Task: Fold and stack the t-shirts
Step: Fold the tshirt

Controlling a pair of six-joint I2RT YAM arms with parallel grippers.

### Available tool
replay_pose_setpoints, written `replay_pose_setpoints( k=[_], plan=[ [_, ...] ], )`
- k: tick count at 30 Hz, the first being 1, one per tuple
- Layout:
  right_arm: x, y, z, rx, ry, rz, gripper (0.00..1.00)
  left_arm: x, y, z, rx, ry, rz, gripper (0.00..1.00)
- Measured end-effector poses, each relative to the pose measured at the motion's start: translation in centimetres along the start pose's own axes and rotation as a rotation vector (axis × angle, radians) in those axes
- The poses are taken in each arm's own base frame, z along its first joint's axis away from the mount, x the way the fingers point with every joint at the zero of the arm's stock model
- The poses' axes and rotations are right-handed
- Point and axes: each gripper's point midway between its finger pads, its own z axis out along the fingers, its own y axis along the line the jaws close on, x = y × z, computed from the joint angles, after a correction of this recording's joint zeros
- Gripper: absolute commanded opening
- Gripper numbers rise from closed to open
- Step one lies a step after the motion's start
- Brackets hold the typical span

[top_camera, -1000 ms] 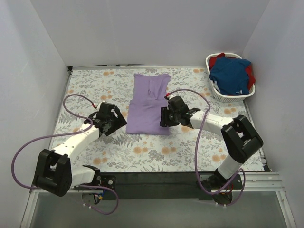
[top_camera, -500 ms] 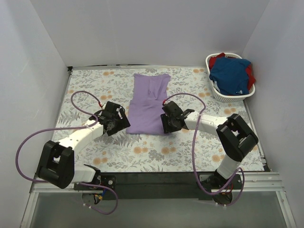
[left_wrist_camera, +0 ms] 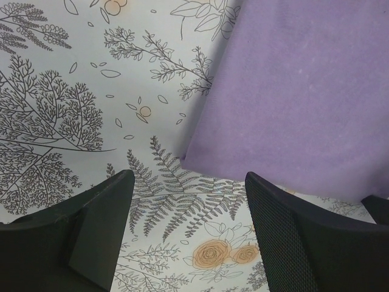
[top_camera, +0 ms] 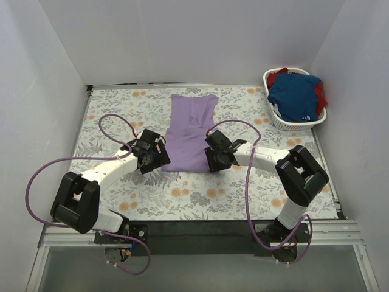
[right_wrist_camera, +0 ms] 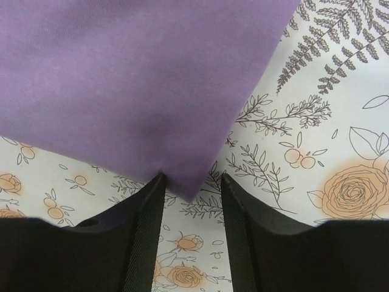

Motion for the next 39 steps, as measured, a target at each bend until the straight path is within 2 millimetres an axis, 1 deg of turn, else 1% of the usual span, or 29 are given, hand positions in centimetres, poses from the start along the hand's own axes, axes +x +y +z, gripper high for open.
replay_pose_setpoints(
  k=[3, 7, 8, 9, 10, 13, 17, 18, 19, 22, 26, 31, 35, 39],
  plan=[
    [-0.2, 0.1, 0.2, 0.004, -0.003, -0.004, 0.43, 0.1, 0.0, 0.0, -0.009, 0.004, 0.007, 0.72],
    [-0.2, 0.2, 0.3, -0.001, -0.006, -0.006, 0.29, 0.2, 0.2, 0.0, -0.023, 0.006, 0.012, 0.72],
    [-0.2, 0.3, 0.3, -0.003, -0.005, -0.007, 0.21, 0.1, 0.3, -0.1, -0.027, 0.008, 0.015, 0.72],
    [-0.2, 0.3, 0.3, -0.008, -0.004, -0.009, 0.15, 0.1, 0.2, -0.1, -0.029, 0.009, 0.017, 0.72],
    [-0.1, 0.5, 0.3, -0.013, -0.003, -0.009, 0.02, 0.1, 0.2, -0.2, -0.032, 0.011, 0.02, 0.72],
    [-0.1, 0.5, 0.2, -0.017, -0.014, -0.013, 0.01, 0.2, -0.1, -0.1, -0.038, 0.022, 0.032, 0.73],
    [0.5, 0.0, -0.2, -0.01, -0.014, -0.029, 0.01, 1.1, -0.6, 0.6, -0.058, 0.061, 0.064, 0.72],
    [0.7, -0.2, -0.3, -0.007, -0.013, -0.033, 0.01, 1.3, -0.6, 0.8, -0.068, 0.073, 0.07, 0.7],
    [0.8, -0.3, -0.4, -0.005, -0.011, -0.035, 0.01, 1.6, -0.6, 1.0, -0.078, 0.085, 0.077, 0.65],
    [1.2, -0.7, -0.7, 0.006, -0.003, -0.044, 0.01, 2.2, -0.5, 1.5, -0.105, 0.117, 0.09, 0.54],
    [1.4, -0.9, -0.8, 0.012, -0.001, -0.054, 0.01, 2.8, -0.8, 1.7, -0.126, 0.149, 0.115, 0.54],
    [1.4, -0.9, -0.8, 0.012, -0.002, -0.061, 0.01, 3.4, -1.8, 1.2, -0.111, 0.166, 0.137, 0.54],
    [1.4, -0.9, -0.8, 0.012, -0.002, -0.063, 0.01, 3.8, -1.5, 1.0, -0.118, 0.186, 0.141, 0.54],
    [1.4, -0.9, -0.8, 0.012, -0.002, -0.063, 0.01, 4.3, -1.0, 1.3, -0.138, 0.209, 0.15, 0.46]
  ],
)
